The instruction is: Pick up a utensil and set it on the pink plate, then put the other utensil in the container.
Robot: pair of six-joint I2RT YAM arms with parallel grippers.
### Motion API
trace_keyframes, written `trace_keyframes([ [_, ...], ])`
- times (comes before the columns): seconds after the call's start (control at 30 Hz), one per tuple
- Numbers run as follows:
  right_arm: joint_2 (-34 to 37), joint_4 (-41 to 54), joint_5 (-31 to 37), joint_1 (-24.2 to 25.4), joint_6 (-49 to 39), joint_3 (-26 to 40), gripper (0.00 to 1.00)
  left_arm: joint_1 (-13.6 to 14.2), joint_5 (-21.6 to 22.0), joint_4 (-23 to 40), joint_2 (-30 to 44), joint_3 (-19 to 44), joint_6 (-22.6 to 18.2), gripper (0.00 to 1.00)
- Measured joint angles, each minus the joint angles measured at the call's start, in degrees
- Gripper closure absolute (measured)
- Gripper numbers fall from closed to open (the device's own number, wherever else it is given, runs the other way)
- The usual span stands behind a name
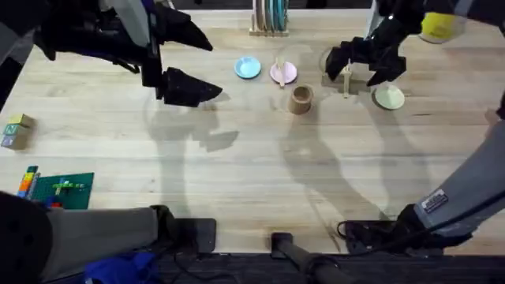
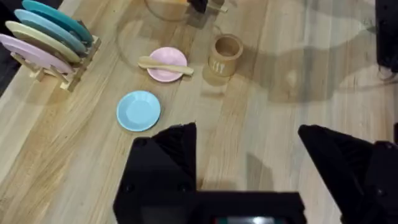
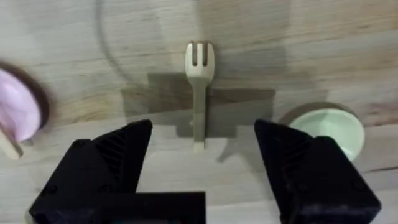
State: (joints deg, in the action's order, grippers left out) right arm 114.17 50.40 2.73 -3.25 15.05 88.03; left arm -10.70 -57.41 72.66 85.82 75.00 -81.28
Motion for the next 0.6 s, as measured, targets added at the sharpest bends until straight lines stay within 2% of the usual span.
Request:
trace_keyframes([
  [0.17,2.61,-0.67,0.10,-0.20,-0.02,0.05,0.004,0.00,0.00,-0.01,0.00,0.00,0.00,0.005],
  [0.5,2.91,-1.58,0.08,-0.33,0.41,0.46,0.006,0.00,-0.02,0.00,0.00,0.00,0.00,0.005],
  [0.6,2.98,-1.75,0.48,-0.33,0.43,0.48,0.071,0.00,-0.02,-0.01,0.00,0.00,0.00,0.005],
])
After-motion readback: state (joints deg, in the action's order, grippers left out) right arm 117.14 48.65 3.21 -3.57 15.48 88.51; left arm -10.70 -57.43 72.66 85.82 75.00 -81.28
